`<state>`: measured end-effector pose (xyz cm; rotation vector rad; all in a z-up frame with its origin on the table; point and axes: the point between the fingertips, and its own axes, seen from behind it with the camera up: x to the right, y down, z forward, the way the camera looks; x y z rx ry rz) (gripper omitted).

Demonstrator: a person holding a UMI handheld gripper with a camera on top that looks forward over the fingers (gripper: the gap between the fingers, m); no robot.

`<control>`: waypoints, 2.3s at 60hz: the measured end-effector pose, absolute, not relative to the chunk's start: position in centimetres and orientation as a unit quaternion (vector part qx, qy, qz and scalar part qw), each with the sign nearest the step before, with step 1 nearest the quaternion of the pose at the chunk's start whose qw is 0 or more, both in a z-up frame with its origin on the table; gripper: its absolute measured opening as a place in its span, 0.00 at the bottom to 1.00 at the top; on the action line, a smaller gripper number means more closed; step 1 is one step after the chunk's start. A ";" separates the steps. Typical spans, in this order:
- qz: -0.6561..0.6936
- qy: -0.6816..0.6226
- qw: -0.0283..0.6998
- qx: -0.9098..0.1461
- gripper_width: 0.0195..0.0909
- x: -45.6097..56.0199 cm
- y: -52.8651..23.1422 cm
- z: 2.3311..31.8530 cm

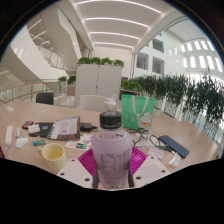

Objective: Pour water

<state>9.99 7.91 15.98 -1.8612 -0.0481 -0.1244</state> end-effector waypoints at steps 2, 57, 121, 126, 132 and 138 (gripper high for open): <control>-0.097 -0.050 0.603 -0.790 0.28 9.2 9.0 17.3; -0.558 -0.659 0.213 -0.456 0.28 0.1 18.5 14.9; 0.038 -0.040 0.530 -0.846 0.72 8.0 14.4 4.2; 0.034 -0.028 0.515 -0.856 0.89 8.3 12.8 4.6; 0.030 -0.011 0.510 -0.859 0.89 8.2 10.0 6.7; 0.014 0.002 0.517 -0.856 0.89 8.3 5.3 9.2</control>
